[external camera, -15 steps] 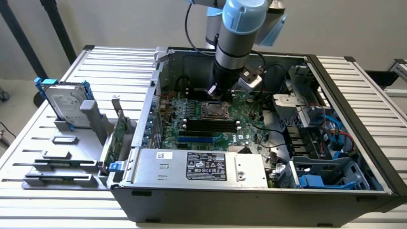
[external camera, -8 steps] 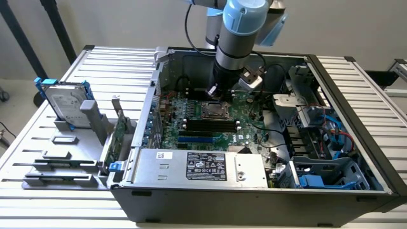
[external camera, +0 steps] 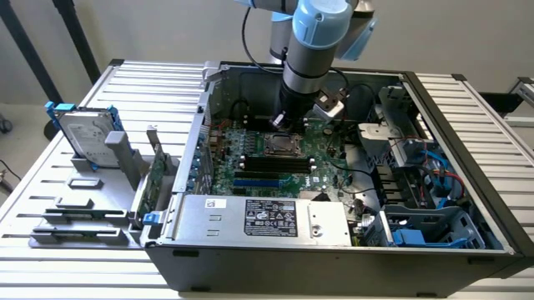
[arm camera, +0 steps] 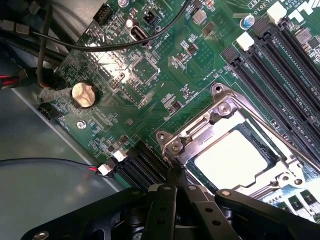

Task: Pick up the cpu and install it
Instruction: 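Install the first cpu locking lever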

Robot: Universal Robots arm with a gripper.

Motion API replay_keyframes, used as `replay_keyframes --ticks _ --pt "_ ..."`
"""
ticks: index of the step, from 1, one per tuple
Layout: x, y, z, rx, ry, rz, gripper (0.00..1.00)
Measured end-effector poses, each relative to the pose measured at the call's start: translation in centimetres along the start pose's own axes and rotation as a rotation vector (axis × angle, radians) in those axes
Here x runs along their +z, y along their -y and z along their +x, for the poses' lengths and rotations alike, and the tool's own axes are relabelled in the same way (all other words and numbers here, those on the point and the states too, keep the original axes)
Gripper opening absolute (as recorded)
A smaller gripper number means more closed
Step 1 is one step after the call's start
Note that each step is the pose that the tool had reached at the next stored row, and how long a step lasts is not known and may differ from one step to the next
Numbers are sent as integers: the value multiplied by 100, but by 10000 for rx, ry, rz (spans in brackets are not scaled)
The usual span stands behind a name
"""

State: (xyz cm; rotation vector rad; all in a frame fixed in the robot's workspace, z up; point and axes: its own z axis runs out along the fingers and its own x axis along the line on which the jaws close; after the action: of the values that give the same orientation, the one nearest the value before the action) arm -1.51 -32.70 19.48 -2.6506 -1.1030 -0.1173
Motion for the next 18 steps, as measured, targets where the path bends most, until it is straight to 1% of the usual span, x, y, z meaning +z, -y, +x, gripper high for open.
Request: replay_keyframes --ticks 2,4,8,10,15,18 --pt "-19 4 5 2 -1 18 11" --pt "-60 10 7 9 23 21 11" --pt "-136 4 -1 15 38 39 11" --pt "-168 -15 -21 19 48 47 11" --pt "-253 -101 -111 23 60 61 11" --pt "-328 -121 -141 27 68 65 11"
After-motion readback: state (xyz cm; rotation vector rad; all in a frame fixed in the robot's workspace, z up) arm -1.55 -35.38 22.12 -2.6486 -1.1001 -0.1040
